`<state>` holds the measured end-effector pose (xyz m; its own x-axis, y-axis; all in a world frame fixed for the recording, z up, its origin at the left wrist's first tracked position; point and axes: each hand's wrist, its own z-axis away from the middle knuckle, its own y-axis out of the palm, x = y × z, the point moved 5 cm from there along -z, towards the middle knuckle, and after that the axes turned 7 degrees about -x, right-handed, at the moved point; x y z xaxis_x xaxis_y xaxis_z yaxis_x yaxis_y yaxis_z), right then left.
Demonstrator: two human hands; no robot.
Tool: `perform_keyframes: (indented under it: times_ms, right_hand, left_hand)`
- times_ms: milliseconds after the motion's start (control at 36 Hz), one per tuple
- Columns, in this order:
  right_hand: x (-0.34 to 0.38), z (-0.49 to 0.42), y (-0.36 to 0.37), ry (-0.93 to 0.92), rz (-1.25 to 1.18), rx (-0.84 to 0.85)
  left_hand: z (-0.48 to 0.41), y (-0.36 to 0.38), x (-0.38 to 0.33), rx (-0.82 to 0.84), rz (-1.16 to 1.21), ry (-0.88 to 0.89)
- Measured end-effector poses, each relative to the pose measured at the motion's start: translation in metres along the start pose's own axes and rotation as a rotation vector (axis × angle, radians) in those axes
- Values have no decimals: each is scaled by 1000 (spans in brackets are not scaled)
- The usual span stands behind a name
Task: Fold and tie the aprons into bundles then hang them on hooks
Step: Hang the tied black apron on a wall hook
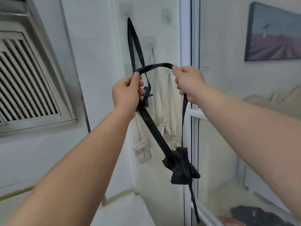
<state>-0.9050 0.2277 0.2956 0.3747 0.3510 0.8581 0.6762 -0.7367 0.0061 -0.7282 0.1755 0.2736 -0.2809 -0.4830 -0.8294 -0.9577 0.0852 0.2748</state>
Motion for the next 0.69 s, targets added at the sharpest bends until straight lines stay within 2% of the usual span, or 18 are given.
perform_keyframes:
  times_ms: [111, 278, 694]
  right_hand:
    - [9, -27, -5, -71, 0, -50]
    - [17, -79, -2, -190, 59, -131]
    - [35, -235, 19, -285, 125, -284]
  left_hand:
    - [-22, 25, -5, -8, -29, 39]
    - [-65, 69, -12, -9, -124, 200]
    - [-216, 190, -42, -33, -391, 532]
